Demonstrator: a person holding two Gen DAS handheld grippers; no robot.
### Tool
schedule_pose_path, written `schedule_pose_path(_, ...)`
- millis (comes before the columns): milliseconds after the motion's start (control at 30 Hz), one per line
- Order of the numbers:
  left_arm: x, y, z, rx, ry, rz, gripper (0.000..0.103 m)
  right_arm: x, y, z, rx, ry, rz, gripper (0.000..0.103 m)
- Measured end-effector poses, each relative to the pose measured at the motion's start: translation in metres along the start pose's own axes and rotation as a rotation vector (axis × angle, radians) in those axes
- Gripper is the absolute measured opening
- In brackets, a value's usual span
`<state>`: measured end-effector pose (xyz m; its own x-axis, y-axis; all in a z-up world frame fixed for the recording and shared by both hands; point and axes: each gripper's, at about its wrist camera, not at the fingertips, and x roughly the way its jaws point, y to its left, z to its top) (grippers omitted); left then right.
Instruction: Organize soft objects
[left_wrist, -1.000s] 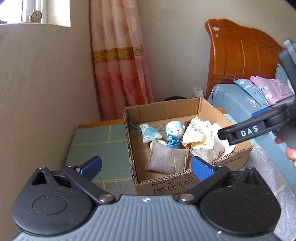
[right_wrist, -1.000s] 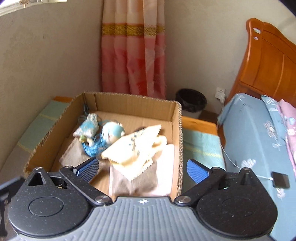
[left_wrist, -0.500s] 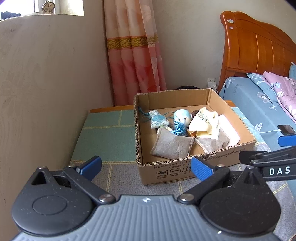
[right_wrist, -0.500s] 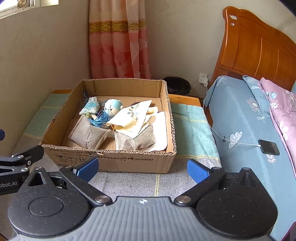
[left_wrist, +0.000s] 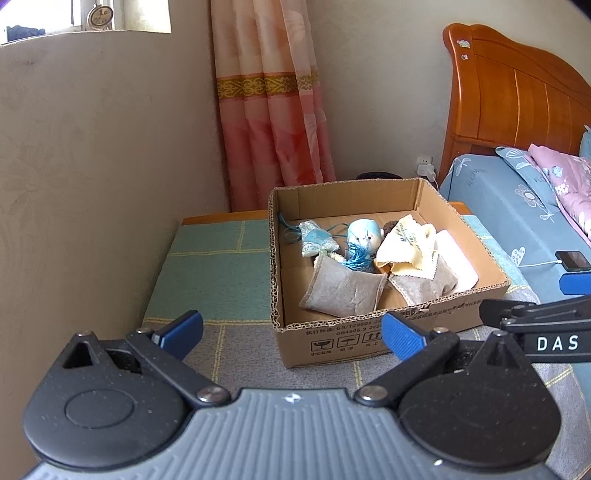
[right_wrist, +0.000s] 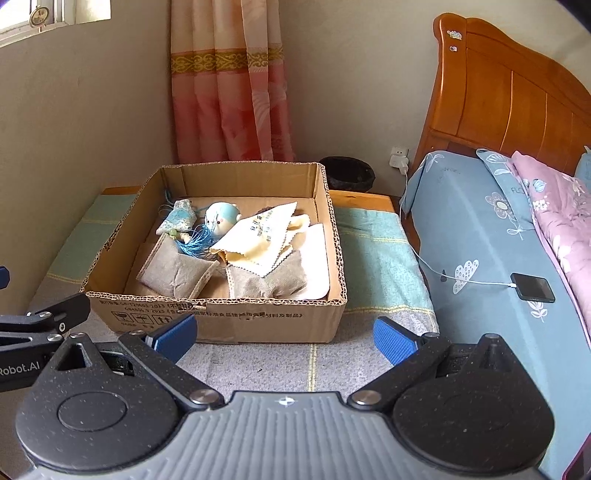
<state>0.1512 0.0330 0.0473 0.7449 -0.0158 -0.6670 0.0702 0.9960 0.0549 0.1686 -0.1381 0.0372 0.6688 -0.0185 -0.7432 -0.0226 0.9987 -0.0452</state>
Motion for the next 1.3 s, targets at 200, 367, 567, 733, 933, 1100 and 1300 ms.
schedule_pose_path(200,-0.0005,-0.0004,-0.0004,0.0,0.0,-0.001,0.102,-0.0009,0.0007,-0.0009,0.001,-0.002,-0.003,0.103)
schedule_pose_path(367,-0.0008,-0.0004,0.0001,-0.002,-0.001,0.001,0.102,-0.0021,0.0013,-0.0007,-0.001,-0.007,-0.005,0.103)
schedule_pose_path(567,-0.0011,0.0003,0.0,-0.005,-0.002,0.005,0.102,-0.0024,0.0014,-0.001,0.0,-0.01,-0.007,0.103)
schedule_pose_path(733,0.0003,0.0002,-0.0002,-0.007,0.001,0.008,0.102,-0.0021,0.0016,-0.0016,0.002,-0.007,-0.005,0.103)
schedule_pose_path(933,0.0014,-0.0003,-0.0001,-0.006,0.003,0.007,0.102,-0.0023,0.0031,-0.0012,0.0,-0.008,-0.004,0.103)
schedule_pose_path(1100,0.0016,-0.0004,0.0001,-0.007,0.003,0.009,0.102,-0.0028,0.0035,-0.0012,0.0,-0.01,-0.004,0.103)
schedule_pose_path(1300,0.0015,0.0001,0.0003,-0.01,0.003,0.011,0.102,-0.003,0.0037,-0.0009,0.001,-0.011,-0.006,0.103)
